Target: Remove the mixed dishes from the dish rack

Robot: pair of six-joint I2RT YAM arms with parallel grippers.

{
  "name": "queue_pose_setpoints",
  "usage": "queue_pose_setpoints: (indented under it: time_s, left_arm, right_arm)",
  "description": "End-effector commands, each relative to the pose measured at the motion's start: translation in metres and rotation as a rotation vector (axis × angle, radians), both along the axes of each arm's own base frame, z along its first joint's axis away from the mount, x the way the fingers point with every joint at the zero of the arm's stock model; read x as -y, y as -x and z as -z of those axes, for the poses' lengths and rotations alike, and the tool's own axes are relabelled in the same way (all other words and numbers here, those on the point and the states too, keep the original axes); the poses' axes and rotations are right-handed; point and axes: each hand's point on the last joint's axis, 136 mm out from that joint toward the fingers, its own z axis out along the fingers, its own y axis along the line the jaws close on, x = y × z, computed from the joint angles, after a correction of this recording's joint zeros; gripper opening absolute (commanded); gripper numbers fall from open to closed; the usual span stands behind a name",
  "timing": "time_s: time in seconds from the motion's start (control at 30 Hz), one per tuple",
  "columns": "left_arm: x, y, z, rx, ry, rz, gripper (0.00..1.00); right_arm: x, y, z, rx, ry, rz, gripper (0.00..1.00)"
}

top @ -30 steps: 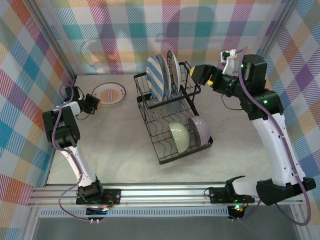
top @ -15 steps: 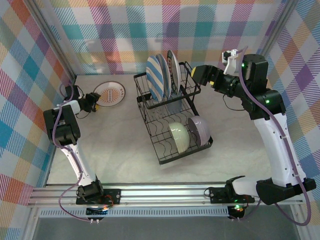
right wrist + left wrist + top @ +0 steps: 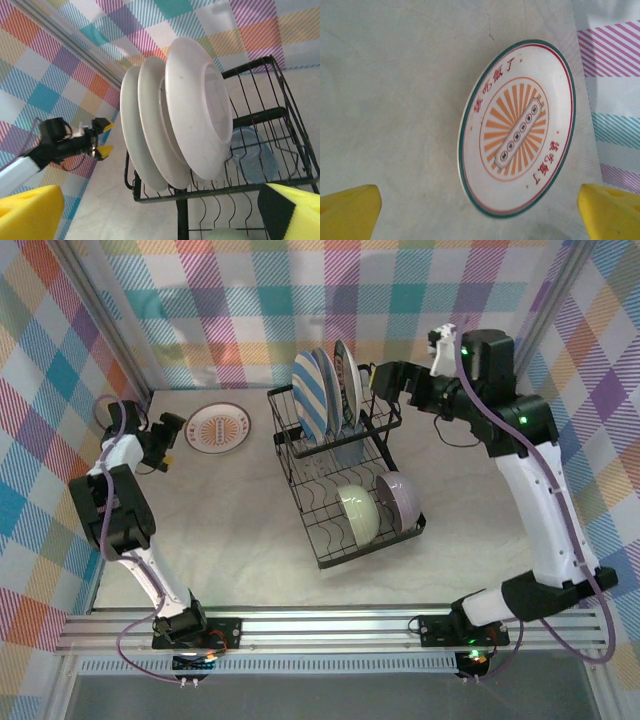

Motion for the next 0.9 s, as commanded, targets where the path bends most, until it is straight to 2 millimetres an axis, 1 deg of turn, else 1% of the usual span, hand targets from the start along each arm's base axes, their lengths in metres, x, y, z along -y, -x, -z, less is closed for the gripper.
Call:
queue_pose_setpoints:
  time_s: [0.0,0.1,0.17,0.27,0.37,0.43,0.47,0.53,0.6,0.67,0.77,0.87]
  left_arm:
    - [0.006,0.037,-0.046,-0.027,-0.093,0.018,1.00]
    - [0.031,0.062,-0.082,0.009,-0.149,0.084,1.00]
    - [0.061,0.080,-0.107,0.076,-0.171,0.150,1.00]
    - [0.112,0.106,-0.133,0.157,-0.202,0.265,1.00]
    - [0.155,0.131,-0.148,0.216,-0.221,0.365,1.00]
    - [0.177,0.146,-0.150,0.235,-0.229,0.415,1.00]
    - [0.187,0.154,-0.146,0.225,-0.231,0.441,1.00]
    - [0.199,0.168,-0.132,0.190,-0.238,0.480,1.00]
    - [0.207,0.181,-0.112,0.141,-0.246,0.517,0.98]
    - [0.216,0.191,-0.094,0.100,-0.235,0.560,0.93]
    - [0.228,0.203,-0.071,0.046,-0.236,0.619,0.86]
    - [0.239,0.208,-0.052,0.014,-0.237,0.665,0.81]
  right_arm:
    - [-0.002,-0.009,0.014,-0.007,0.164,0.027,0.98]
    - [-0.012,-0.019,0.022,-0.019,0.285,0.043,0.93]
    - [-0.019,-0.025,0.025,-0.005,0.362,0.058,0.91]
    - [-0.026,-0.035,0.030,0.021,0.435,0.088,0.85]
    - [-0.028,-0.043,0.035,0.036,0.483,0.125,0.81]
    - [-0.028,-0.048,0.038,0.048,0.518,0.149,0.80]
    - [-0.029,-0.050,0.040,0.052,0.529,0.155,0.78]
    - [-0.033,-0.054,0.042,0.057,0.539,0.162,0.77]
    - [-0.035,-0.058,0.044,0.064,0.548,0.174,0.75]
    - [-0.035,-0.061,0.045,0.070,0.559,0.192,0.73]
    - [-0.035,-0.064,0.045,0.080,0.567,0.214,0.70]
    - [-0.038,-0.067,0.048,0.080,0.568,0.214,0.69]
